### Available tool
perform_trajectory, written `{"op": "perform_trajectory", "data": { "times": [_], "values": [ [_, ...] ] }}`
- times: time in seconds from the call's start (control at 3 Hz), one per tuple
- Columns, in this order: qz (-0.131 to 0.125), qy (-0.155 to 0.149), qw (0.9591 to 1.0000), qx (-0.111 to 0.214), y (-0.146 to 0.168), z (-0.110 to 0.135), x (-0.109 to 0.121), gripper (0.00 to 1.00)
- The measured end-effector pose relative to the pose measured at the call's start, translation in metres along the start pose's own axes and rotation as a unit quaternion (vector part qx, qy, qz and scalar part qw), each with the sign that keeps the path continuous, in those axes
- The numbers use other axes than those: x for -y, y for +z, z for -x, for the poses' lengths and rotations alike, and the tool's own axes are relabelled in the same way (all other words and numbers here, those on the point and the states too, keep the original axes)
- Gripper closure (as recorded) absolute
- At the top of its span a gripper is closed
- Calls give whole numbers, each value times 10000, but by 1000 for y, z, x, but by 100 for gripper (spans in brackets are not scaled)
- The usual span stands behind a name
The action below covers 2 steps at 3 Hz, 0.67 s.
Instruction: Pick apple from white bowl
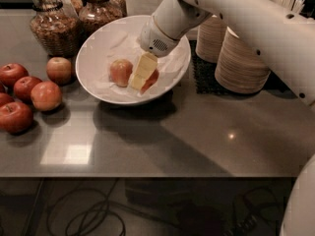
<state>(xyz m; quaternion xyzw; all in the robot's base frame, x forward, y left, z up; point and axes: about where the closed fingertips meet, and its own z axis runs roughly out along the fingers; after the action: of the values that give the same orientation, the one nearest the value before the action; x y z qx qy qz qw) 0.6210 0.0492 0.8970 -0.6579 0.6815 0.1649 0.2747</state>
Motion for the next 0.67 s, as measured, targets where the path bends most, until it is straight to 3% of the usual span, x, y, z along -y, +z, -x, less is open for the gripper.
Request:
{"op": "perform_trajectory", "data": {
  "times": [0.67],
  "values": [
    [-71,119,9999,13,6,-27,12,0]
  ]
}}
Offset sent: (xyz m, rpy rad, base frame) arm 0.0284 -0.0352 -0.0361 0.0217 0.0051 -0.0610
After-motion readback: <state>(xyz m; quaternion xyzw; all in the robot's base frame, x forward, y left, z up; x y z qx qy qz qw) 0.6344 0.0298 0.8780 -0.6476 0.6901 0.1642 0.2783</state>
